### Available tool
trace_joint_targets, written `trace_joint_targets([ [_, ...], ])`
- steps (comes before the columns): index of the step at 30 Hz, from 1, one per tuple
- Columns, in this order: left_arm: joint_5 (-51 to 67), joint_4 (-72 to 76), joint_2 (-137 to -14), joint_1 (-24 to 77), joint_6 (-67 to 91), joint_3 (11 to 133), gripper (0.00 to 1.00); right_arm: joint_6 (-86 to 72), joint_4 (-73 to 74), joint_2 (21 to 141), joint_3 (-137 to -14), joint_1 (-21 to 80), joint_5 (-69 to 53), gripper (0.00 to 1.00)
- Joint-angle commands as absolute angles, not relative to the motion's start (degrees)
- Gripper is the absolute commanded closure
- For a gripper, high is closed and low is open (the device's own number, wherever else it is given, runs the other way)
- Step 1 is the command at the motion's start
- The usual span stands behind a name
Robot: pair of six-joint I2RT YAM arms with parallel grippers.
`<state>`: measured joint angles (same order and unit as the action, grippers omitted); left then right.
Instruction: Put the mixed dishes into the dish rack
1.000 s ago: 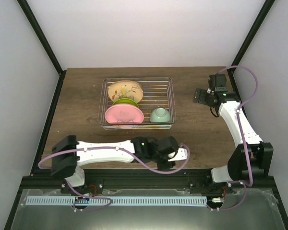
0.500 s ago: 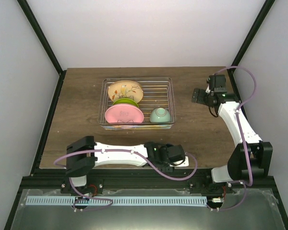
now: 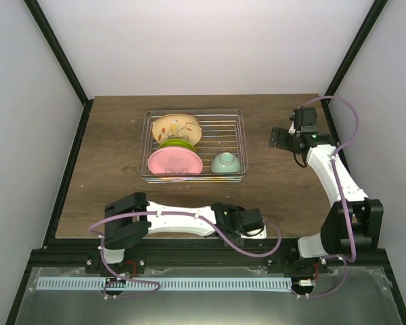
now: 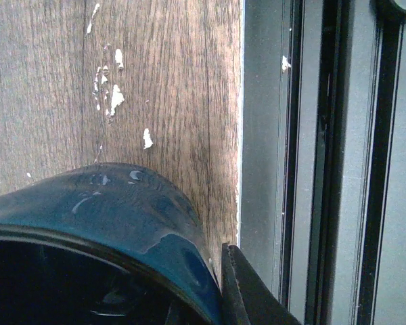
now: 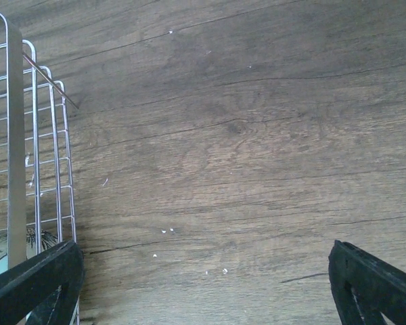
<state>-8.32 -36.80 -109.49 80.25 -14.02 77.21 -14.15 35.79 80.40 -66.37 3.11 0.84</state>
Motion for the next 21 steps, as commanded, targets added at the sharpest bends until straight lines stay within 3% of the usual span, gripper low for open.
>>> trace_joint_targets([
  [1, -6.6, -35.0, -107.8, 80.3, -14.2, 77.7, 1.00, -13.6, 34.6, 80.4, -66.0, 2.7, 0.4, 0.00],
  [10, -1.7, -26.8, -94.7, 78.0, -9.9, 73.2, 1.00, -13.6, 33.4, 80.0, -65.0, 2.6, -2.1, 0.00],
  [21, 18.1, -2.5, -67.6, 51.0, 15.7, 60.3, 1.00, -10.8, 22.5, 72.6, -58.9, 2.6, -19.6, 0.00],
])
